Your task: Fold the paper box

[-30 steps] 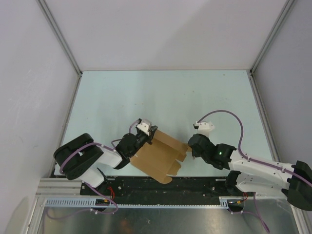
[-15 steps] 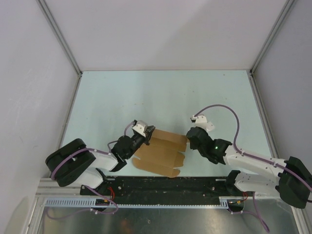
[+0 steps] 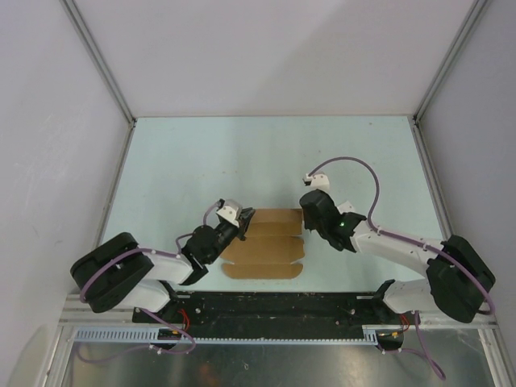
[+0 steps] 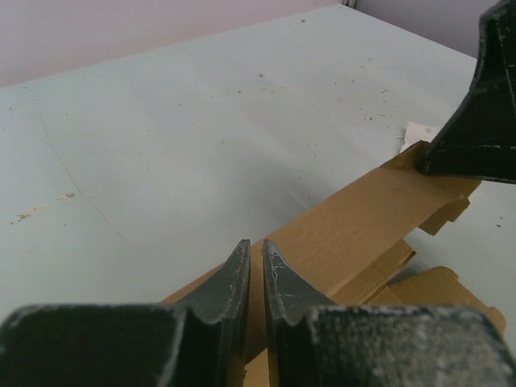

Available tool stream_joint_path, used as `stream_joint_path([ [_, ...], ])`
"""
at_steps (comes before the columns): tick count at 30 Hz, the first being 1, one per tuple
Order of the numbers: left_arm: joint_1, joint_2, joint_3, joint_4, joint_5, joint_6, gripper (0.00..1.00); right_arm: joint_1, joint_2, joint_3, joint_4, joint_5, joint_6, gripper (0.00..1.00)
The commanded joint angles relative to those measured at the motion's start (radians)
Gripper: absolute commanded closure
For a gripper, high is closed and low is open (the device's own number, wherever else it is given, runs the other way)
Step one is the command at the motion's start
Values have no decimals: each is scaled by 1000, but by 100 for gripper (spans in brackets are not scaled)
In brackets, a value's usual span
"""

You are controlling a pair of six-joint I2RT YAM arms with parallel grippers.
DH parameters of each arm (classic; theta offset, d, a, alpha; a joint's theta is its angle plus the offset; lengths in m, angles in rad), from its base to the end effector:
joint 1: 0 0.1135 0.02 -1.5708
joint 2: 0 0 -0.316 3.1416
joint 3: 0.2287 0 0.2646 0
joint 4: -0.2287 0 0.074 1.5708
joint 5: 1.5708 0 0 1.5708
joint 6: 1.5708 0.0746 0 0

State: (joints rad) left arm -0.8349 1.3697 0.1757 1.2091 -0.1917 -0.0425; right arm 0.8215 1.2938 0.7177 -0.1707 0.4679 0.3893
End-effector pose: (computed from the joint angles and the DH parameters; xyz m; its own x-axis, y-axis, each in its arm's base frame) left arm 0.1815 -0.1793 0.2078 -0.0154 -0.0452 -0.9989 0.5997 0.7990 -0.0454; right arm 0.2191 0.1861 0.2319 -0.5905 -0.1374 -0.7952 -0.2204 0.9754 -0.0049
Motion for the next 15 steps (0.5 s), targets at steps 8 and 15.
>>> stream_joint_path([
  [8,-4,20,-19,18,-43,39,85,-62,116,120,140,-126,-153,99],
  [15,-4,38,-25,18,-63,41,85,-85,167,154,161,-182,-219,100],
])
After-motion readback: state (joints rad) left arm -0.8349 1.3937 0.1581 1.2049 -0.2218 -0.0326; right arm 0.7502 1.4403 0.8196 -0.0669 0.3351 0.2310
